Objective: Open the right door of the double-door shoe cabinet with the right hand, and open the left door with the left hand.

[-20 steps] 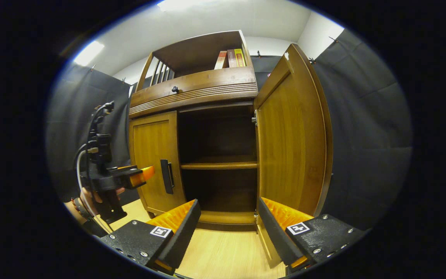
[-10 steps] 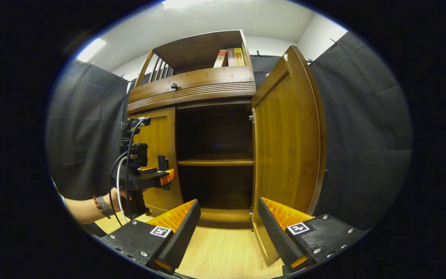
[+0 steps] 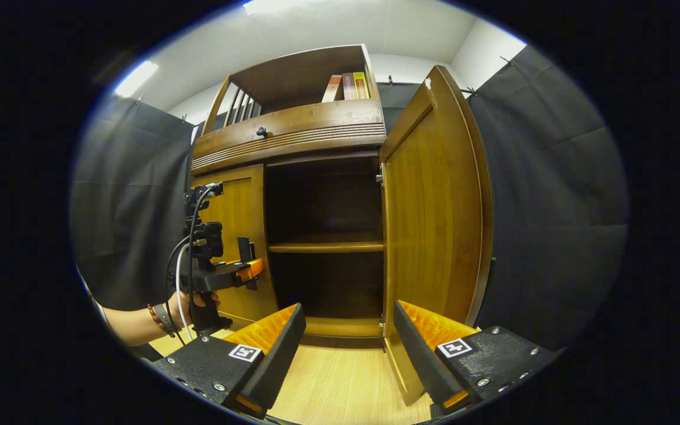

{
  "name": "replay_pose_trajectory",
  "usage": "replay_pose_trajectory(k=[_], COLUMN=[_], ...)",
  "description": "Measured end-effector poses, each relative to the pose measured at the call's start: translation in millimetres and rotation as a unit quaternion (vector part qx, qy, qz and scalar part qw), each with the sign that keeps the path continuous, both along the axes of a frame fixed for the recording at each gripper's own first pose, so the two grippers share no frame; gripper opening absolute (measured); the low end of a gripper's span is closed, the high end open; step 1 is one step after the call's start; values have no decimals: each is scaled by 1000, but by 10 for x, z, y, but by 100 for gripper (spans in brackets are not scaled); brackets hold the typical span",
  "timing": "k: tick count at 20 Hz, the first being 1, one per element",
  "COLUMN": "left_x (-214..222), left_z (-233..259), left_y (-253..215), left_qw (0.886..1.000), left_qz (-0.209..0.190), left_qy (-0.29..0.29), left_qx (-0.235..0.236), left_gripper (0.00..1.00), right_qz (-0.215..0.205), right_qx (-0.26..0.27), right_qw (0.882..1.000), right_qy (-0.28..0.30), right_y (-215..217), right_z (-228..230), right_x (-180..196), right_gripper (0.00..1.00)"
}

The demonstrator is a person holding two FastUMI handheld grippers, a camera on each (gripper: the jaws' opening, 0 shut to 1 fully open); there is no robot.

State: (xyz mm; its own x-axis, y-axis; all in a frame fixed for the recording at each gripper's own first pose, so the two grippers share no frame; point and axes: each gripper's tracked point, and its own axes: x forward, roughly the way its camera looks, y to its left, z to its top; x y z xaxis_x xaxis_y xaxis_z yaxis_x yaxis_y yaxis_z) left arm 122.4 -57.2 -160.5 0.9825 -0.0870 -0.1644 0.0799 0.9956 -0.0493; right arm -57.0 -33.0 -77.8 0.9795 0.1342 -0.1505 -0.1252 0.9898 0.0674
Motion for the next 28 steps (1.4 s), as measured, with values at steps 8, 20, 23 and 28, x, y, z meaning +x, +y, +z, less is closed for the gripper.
replay_pose_trajectory(k=[8, 20, 23, 28], left_x=[-125, -1390, -1642, -1897], left_z=[-13, 284, 337, 388], left_y=[30, 610, 851, 1141], left_qw=[1000, 998, 995, 991], left_qz=[14, 58, 91, 124], left_qy=[9, 28, 26, 28], left_qx=[17, 26, 30, 36], left_gripper=[34, 31, 28, 24], right_qz=[11, 48, 57, 58], right_qx=[-10, -20, -24, -18], right_qw=[1000, 999, 998, 998], right_qy=[5, 10, 9, 12], right_y=[77, 395, 508, 628], right_z=[-32, -94, -78, -105], right_x=[-75, -67, -12, -15], right_gripper=[93, 93, 100, 100])
